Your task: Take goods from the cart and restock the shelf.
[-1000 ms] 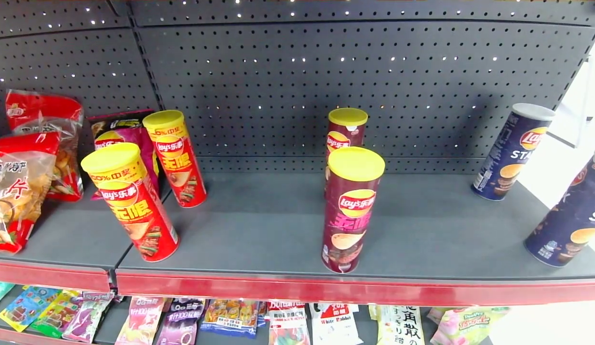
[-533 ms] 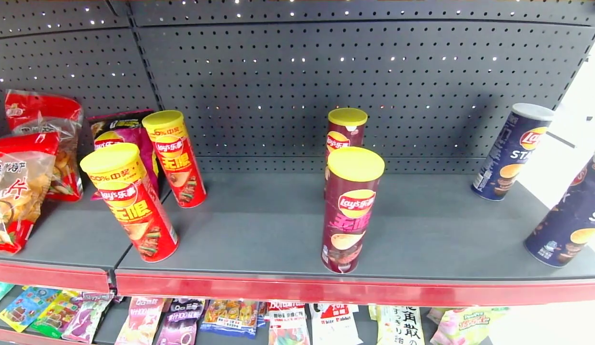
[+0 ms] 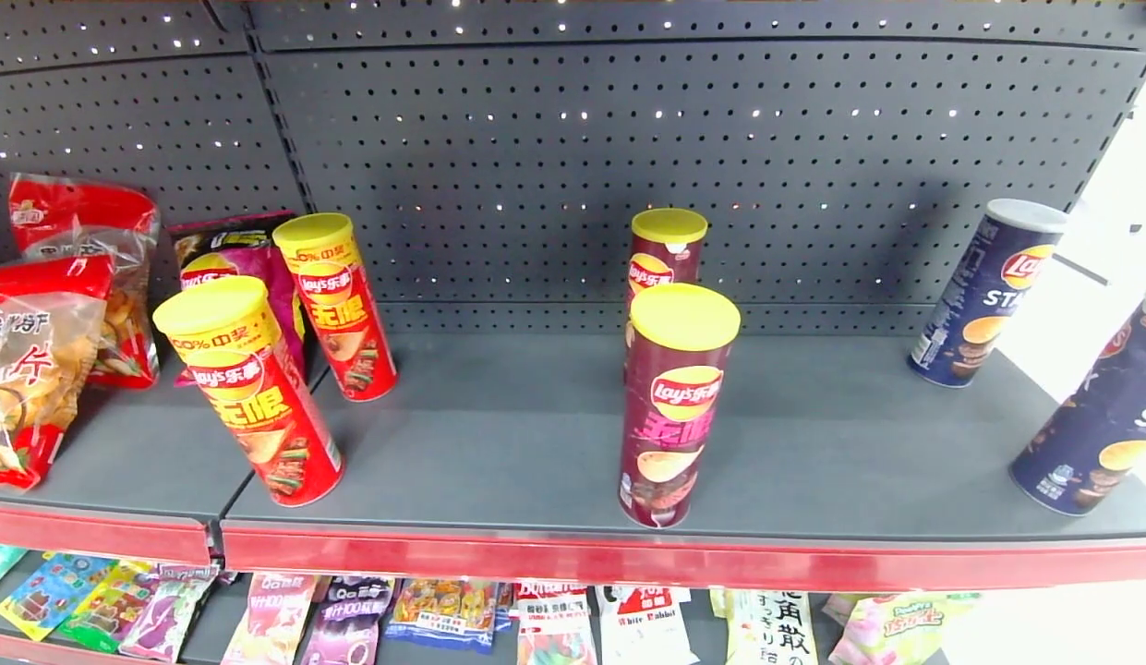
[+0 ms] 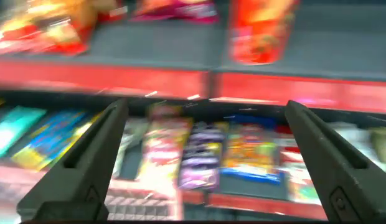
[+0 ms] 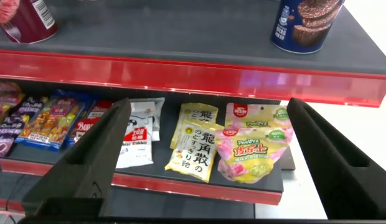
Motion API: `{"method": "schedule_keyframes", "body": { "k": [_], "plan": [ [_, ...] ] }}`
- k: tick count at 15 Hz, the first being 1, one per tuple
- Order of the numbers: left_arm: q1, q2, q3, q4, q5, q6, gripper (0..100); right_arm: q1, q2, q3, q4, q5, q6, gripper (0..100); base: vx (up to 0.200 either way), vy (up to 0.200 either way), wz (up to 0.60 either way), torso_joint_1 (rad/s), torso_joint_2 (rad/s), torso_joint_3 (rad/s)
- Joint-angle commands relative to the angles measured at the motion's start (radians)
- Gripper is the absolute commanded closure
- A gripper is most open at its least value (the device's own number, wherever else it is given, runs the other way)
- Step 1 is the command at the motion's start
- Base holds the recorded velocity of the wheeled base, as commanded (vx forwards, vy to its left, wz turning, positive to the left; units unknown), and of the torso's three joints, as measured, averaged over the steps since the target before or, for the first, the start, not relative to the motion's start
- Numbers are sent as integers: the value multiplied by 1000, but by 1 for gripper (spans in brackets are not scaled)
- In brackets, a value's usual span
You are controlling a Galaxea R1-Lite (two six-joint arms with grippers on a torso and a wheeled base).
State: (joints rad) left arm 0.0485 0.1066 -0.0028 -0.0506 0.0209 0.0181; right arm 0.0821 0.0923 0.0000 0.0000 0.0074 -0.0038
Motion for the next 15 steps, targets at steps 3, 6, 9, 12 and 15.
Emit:
{"method": "schedule_keyframes", "body": {
  "k": [3, 6, 9, 12, 15],
  "plan": [
    [31, -13, 3, -3, -165, -10, 0, 1, 1, 0, 0, 0, -1, 0, 0, 0, 0, 0, 0, 0],
    [31, -13, 3, 8, 122, -78, 0, 1, 1, 0, 0, 0, -1, 0, 0, 0, 0, 0, 0, 0],
    [31, -13, 3, 40, 17, -35, 0, 1, 0, 0, 0, 0, -4, 0, 0, 0, 0, 0, 0, 0],
    [30, -11, 3, 52, -53, -33, 0, 13, 346, -382, -15, 2, 108, 0, 0, 0, 0, 0, 0, 0],
    [30, -11, 3, 52, -48, -38, 0, 8, 696, -772, -3, -24, 41, 0, 0, 0, 0, 0, 0, 0]
  ]
}}
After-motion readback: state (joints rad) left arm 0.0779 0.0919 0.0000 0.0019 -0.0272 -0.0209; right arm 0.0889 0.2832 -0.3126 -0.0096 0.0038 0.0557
